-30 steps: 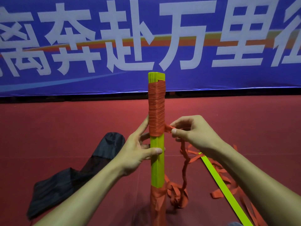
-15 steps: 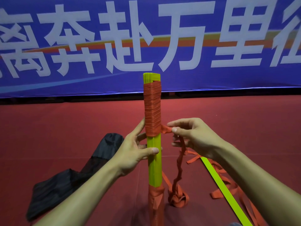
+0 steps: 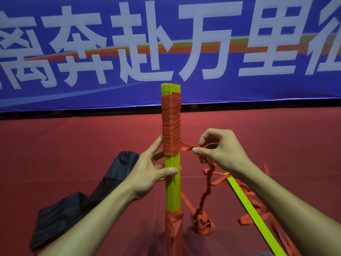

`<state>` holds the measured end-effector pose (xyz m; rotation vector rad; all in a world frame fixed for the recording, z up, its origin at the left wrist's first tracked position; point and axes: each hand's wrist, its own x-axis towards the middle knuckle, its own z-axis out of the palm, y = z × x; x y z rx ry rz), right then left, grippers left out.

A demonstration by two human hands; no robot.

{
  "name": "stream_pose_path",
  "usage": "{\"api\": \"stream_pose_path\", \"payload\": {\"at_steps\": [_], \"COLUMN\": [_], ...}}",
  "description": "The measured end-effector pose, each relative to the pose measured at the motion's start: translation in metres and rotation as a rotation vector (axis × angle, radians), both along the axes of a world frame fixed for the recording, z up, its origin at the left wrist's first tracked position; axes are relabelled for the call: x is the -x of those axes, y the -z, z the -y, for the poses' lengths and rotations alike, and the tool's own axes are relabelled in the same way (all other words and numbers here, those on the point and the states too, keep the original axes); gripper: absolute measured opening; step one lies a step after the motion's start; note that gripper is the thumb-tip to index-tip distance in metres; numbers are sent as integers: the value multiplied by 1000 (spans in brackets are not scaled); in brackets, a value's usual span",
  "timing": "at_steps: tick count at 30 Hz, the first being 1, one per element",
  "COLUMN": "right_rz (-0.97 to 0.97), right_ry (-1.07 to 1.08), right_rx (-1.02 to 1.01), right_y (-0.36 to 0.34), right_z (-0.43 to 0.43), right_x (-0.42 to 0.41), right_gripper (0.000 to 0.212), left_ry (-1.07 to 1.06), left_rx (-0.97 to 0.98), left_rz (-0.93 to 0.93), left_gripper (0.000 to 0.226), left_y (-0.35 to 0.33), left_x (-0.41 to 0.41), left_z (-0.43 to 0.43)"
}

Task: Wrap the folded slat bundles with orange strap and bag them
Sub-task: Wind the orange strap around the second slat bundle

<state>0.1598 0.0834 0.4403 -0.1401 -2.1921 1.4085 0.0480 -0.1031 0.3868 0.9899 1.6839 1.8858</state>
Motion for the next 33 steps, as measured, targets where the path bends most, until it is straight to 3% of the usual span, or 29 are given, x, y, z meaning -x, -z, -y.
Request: {"api": "stream_pose_path", "payload": {"at_steps": [7, 14, 18, 20, 23, 28, 33], "right_rz": [-39, -32, -29, -9, 16, -91, -102], "right_ry": [-43, 129, 171, 134, -4, -123, 6], "right_rx": [20, -294, -373, -334, -105, 138, 21], "right_y": [-3, 6, 8, 9, 9, 8, 11], "right_z": [-6, -13, -15, -14, -13, -7, -9], "right_x": [-3, 5, 7, 7, 4, 1, 5], "right_gripper": [20, 34, 37, 39, 40, 25, 20], "left_ry": [-34, -42, -38, -34, -29, -44, -60], "left_rx": [1, -3, -5, -5, -12, 14, 24], "left_rz": [4, -2, 2, -1, 3, -6, -10], "left_gripper": [96, 95, 95, 96, 96, 97, 94], "left_y": [1, 0, -1, -2, -2, -3, -4], "left_x": [3, 1, 0, -1, -1, -1, -2], "left_z": [1, 1, 0, 0, 0, 2, 3]}}
